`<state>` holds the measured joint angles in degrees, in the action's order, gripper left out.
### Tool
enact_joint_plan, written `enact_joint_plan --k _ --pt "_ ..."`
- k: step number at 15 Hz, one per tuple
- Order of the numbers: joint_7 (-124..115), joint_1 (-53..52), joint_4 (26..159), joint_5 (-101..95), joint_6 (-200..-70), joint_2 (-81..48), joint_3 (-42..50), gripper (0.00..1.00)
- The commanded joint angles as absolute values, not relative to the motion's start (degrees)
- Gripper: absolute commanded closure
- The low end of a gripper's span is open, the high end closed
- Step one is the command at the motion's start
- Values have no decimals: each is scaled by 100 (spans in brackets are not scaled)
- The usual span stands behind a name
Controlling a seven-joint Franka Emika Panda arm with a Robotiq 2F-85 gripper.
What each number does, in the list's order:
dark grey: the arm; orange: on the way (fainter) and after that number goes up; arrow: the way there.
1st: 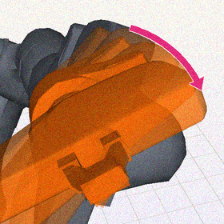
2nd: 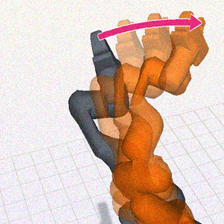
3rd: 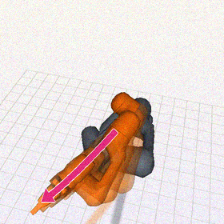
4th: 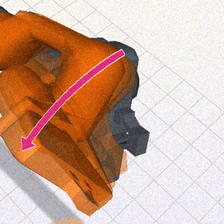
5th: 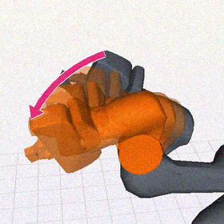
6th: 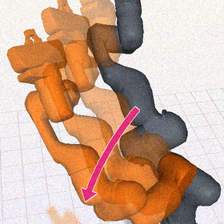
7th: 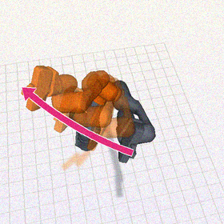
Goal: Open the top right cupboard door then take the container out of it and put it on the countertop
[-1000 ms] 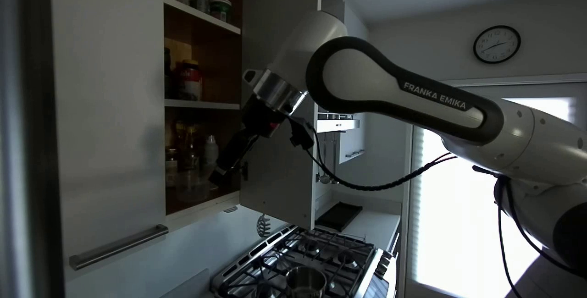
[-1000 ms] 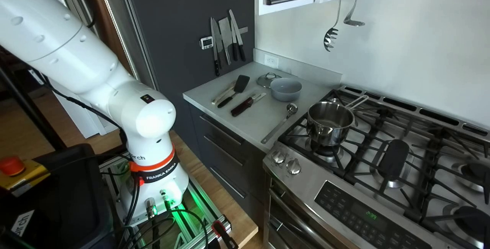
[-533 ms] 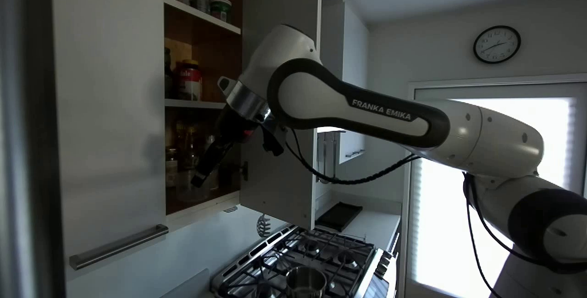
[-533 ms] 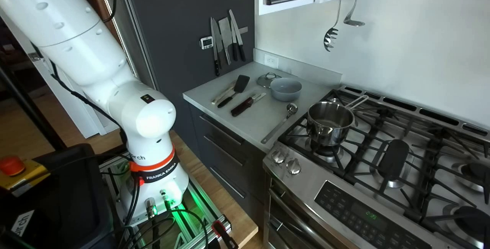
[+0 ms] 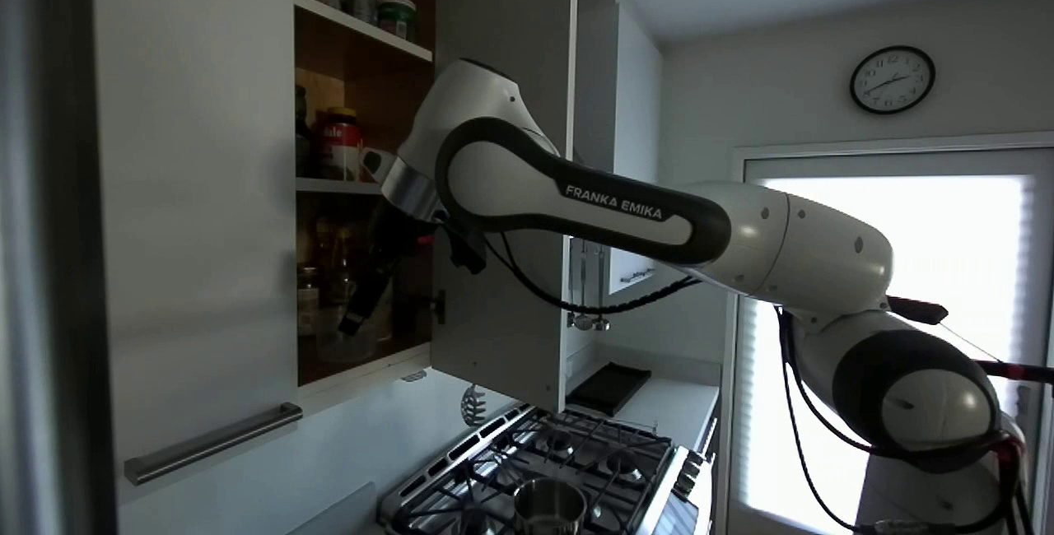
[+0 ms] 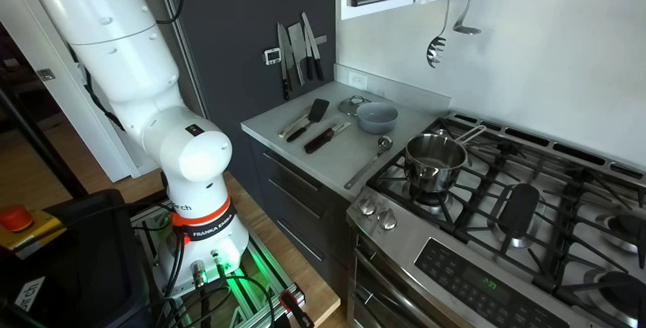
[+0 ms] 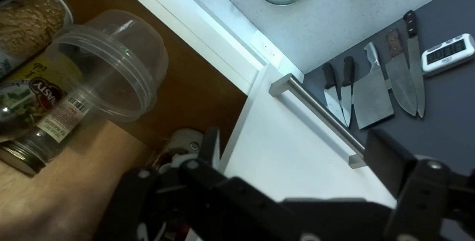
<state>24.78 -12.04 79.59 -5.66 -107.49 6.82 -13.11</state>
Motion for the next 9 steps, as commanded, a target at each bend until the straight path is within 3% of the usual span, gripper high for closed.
enact_joint_plan --k 1,9 --pt "2495 -1204 7921 -569 -10744 651 -1311 0" --pt "3244 -1173 7908 -593 -11080 435 -1215 0"
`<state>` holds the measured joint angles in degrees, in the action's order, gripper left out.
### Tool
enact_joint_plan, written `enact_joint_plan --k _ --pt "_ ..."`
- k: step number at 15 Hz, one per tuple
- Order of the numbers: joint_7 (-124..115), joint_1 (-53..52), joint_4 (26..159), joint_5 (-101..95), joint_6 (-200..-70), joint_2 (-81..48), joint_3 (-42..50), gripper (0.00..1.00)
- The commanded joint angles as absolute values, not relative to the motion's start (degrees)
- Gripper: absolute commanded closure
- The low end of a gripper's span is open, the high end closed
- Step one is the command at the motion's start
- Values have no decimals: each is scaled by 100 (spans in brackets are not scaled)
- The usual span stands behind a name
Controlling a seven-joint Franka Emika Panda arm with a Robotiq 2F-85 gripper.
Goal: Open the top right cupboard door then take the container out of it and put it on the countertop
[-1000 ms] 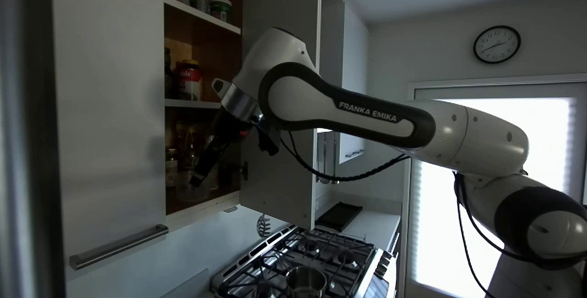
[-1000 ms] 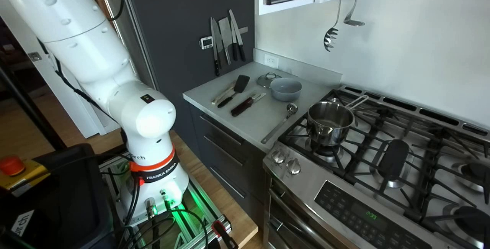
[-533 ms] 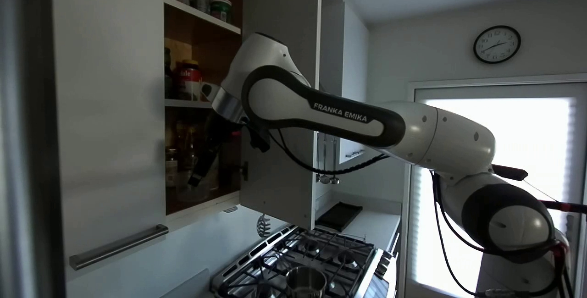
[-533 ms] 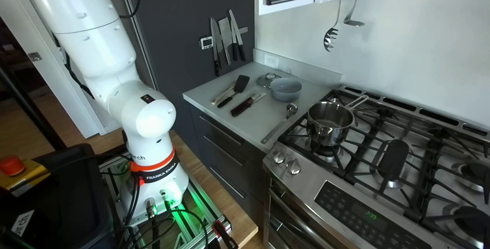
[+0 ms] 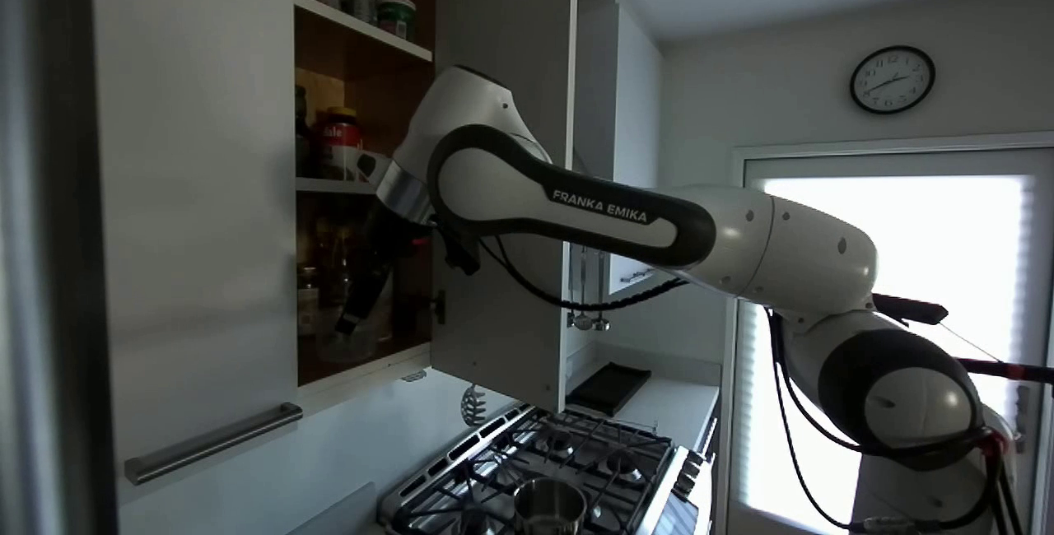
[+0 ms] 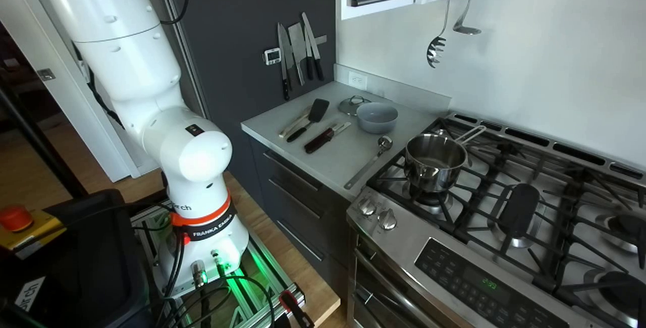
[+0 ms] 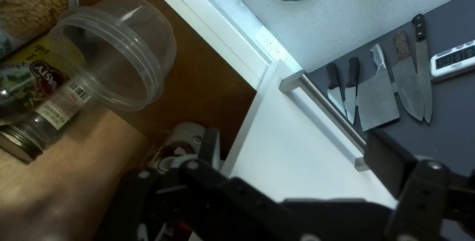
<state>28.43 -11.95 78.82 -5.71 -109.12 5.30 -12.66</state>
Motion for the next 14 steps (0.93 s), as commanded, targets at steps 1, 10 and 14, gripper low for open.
enact_joint_plan --k 1,10,14 --pt "3364 -1161 7910 -620 -11136 396 -1198 0" --pt "3797 -1098 7883 -1394 -11435 78 -1140 0" --pt "4130 -1069 7806 -1502 -11365 -79 -1110 0"
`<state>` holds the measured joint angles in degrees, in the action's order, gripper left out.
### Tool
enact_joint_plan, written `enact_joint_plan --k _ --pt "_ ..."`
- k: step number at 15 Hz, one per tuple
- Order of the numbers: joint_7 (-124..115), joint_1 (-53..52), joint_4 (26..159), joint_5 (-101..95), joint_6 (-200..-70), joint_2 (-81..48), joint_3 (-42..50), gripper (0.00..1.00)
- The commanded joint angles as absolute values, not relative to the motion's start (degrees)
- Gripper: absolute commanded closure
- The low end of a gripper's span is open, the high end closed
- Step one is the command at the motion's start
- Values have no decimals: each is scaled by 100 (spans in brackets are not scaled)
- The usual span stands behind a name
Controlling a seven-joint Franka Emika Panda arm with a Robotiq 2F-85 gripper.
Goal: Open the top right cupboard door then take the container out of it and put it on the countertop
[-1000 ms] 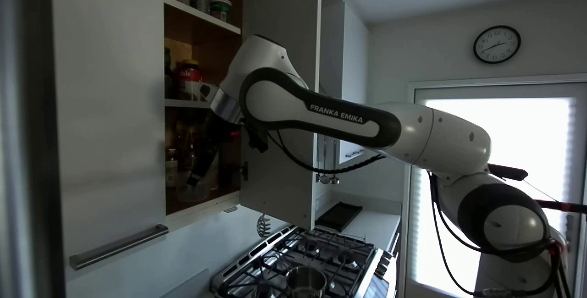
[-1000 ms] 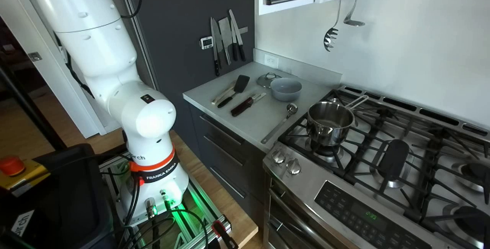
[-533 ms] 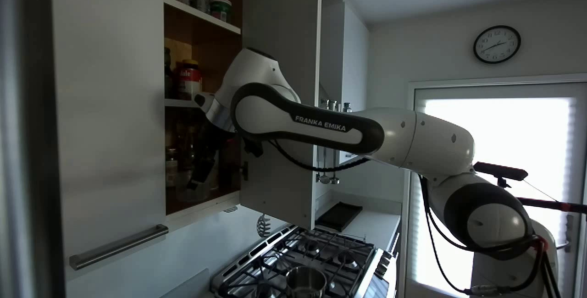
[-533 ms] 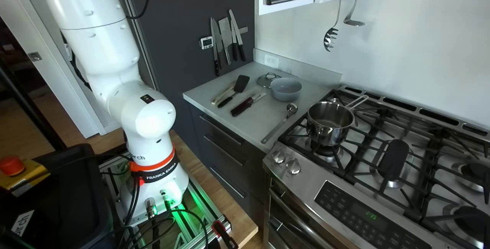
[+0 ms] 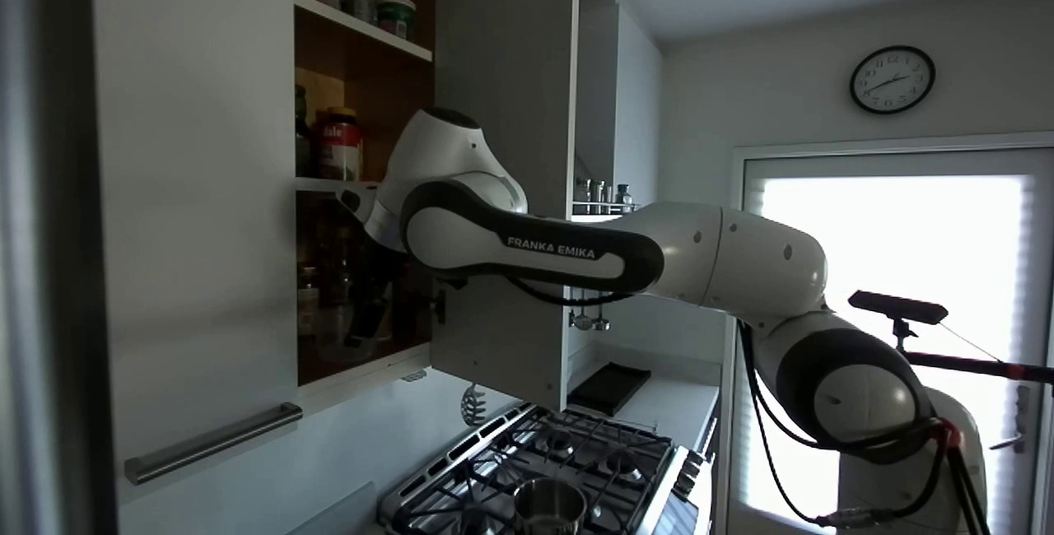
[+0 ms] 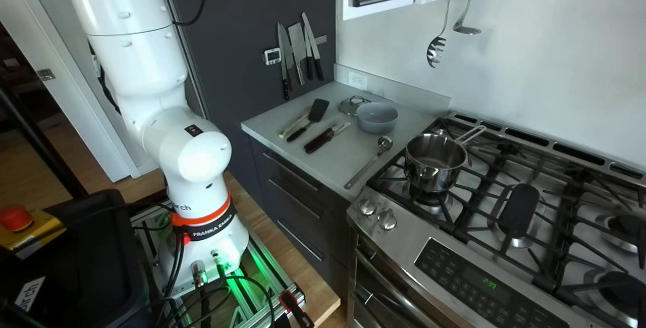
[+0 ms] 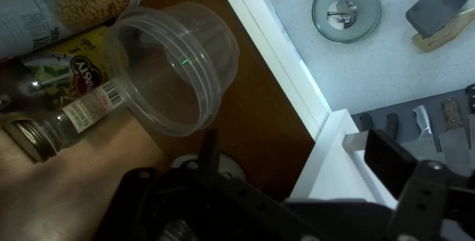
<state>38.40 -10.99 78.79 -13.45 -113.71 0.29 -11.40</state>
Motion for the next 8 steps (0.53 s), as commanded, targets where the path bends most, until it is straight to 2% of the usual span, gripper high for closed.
enact_joint_plan --k 1,8 --pt "4233 -1061 7782 -1493 -11325 -114 -1102 0" --pt "4562 -1049 7608 -1534 -11471 -412 -1049 0"
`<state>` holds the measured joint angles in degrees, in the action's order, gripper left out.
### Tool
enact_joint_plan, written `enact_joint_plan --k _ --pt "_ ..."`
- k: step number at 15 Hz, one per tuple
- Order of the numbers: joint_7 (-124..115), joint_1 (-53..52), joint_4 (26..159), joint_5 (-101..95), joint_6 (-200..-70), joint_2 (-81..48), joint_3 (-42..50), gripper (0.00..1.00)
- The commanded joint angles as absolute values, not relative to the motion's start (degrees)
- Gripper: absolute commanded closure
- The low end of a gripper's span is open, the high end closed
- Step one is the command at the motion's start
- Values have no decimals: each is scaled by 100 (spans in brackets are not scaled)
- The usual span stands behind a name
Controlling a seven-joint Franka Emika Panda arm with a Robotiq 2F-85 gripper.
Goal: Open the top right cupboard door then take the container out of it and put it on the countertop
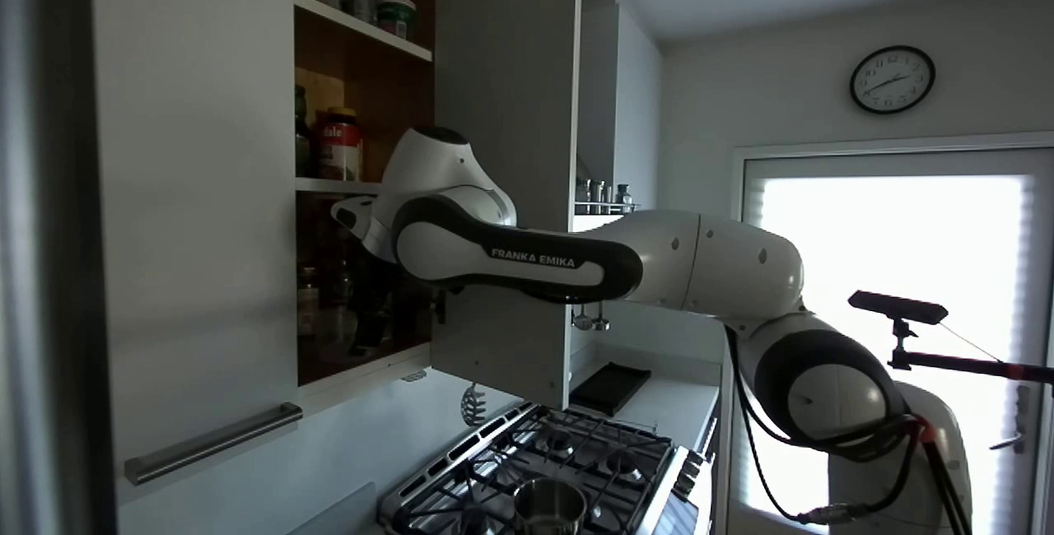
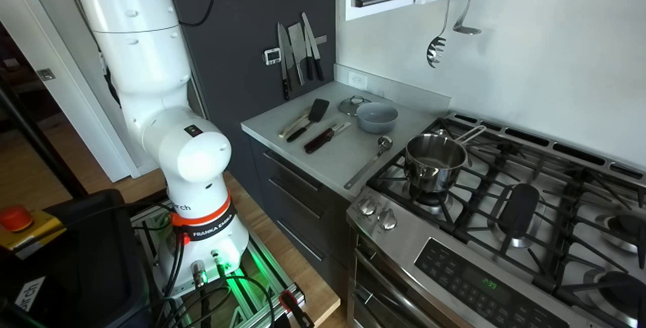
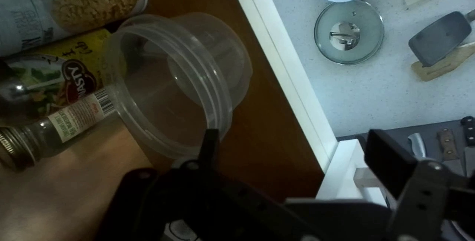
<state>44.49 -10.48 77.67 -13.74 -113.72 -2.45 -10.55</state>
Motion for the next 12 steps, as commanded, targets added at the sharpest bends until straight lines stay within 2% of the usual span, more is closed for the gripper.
enact_joint_plan --k 1,11,12 --pt "4549 -1054 7587 -1545 -11524 -450 -1050 0" --pt "4383 -1074 7455 -1845 -11816 -777 -1025 0" --pt "4378 -1072 7424 -1841 -11784 -793 -1025 11"
